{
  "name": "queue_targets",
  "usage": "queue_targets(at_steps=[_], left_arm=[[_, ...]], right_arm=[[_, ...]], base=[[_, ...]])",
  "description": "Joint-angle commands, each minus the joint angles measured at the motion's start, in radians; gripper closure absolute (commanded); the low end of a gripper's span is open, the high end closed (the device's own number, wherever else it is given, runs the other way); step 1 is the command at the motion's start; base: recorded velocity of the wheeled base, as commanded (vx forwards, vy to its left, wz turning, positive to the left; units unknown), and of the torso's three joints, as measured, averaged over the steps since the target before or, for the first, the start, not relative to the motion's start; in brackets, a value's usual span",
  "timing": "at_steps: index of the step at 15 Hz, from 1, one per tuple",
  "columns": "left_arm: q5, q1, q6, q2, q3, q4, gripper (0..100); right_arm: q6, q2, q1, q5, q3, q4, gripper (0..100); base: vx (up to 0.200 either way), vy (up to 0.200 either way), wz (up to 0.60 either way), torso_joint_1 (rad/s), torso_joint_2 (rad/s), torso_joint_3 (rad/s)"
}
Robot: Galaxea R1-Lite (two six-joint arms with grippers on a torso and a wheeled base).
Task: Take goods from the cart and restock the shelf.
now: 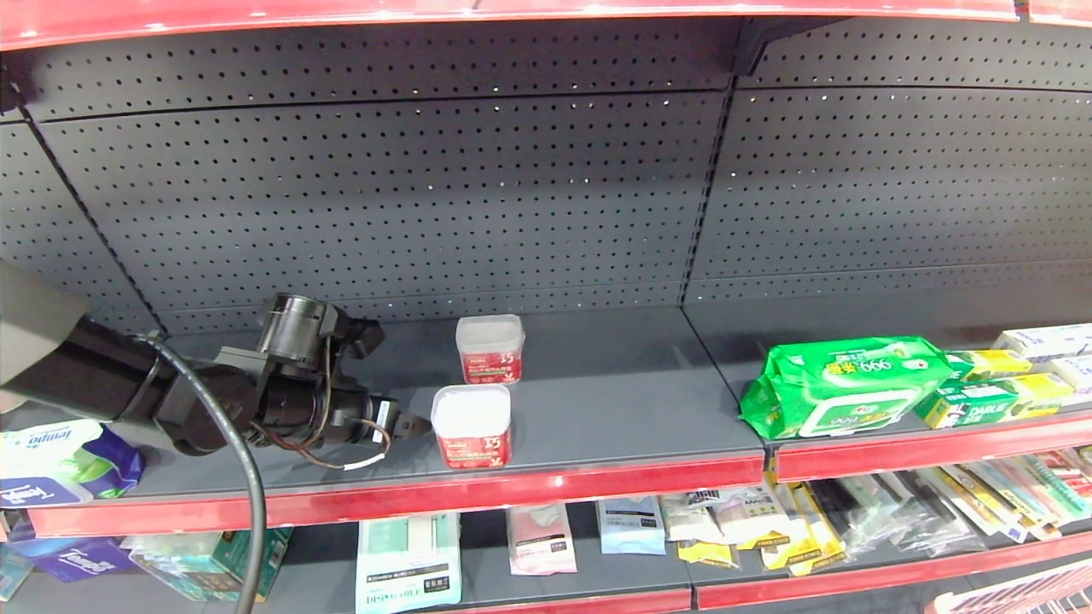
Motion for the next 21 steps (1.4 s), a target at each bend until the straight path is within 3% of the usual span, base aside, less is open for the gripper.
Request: queue_targets(at_steps=[1,21], left_arm=[[0.000,-0.006,0.000,0.010,-0.007,-0.001,0],[-0.009,-0.041,-0.003,0.030,-0.035,-0.001,0]], right_arm=[[0.000,0.001,0.000,0.000,0.000,0.000,0],[0.001,0.001,0.000,0.000,0.000,0.000,0]], base=[[0.000,0.000,0.00,0.000,0.00,0.000],[0.000,0.000,0.00,0.000,0.00,0.000]])
